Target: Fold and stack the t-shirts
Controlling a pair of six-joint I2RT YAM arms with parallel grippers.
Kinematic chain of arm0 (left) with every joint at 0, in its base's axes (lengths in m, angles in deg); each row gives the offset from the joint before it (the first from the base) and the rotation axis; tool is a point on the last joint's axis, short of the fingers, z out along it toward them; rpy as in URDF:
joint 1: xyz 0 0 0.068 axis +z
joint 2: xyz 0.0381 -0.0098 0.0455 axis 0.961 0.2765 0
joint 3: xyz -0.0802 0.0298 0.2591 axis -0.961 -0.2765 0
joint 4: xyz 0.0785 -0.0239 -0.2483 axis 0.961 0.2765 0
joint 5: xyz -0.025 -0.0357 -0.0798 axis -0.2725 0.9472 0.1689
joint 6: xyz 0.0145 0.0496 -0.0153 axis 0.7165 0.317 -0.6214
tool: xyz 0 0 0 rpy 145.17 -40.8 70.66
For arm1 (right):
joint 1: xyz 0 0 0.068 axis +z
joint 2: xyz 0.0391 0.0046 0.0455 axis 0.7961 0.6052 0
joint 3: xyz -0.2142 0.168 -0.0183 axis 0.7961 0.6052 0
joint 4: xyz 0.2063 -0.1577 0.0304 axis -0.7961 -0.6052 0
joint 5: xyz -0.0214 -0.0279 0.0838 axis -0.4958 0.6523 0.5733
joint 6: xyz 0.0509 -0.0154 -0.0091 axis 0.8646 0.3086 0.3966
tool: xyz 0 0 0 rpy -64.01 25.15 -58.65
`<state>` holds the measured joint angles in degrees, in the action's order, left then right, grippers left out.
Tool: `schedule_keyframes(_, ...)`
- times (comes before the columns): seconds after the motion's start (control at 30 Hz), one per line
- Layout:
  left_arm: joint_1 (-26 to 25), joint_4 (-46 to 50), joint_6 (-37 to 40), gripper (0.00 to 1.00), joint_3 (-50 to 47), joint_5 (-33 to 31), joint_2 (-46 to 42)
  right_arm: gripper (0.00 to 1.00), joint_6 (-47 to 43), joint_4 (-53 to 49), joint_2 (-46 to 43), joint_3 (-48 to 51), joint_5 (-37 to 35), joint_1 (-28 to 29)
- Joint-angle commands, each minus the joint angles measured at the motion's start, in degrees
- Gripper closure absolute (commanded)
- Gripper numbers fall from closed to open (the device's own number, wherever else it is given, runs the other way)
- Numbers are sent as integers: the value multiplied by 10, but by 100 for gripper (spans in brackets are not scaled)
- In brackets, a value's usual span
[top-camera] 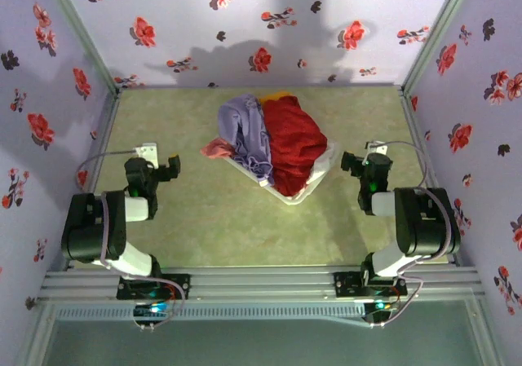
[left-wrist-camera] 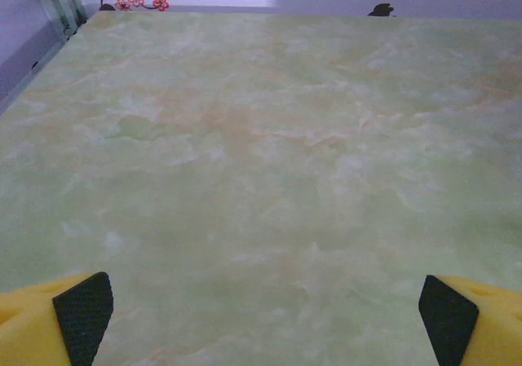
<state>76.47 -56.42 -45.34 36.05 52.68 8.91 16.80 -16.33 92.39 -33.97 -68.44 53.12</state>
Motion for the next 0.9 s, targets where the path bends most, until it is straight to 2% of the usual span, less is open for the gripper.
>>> schedule_keyframes(0.0,-2,3,12,1,13,4,4,1,-5,10,-1,-4,3,-4)
schedule_keyframes(0.77,-5,7,6,1,16,-22,3,1,-4,8,0,-5,3,-4)
schedule_keyframes(0.8,-7,9,6,1,16,-29,3,1,-4,9,0,-4,2,-4)
schedule_keyframes(0.87,-27,33,12,1,21,-81,-22,1,-2,15,-3,-1,-7,-3)
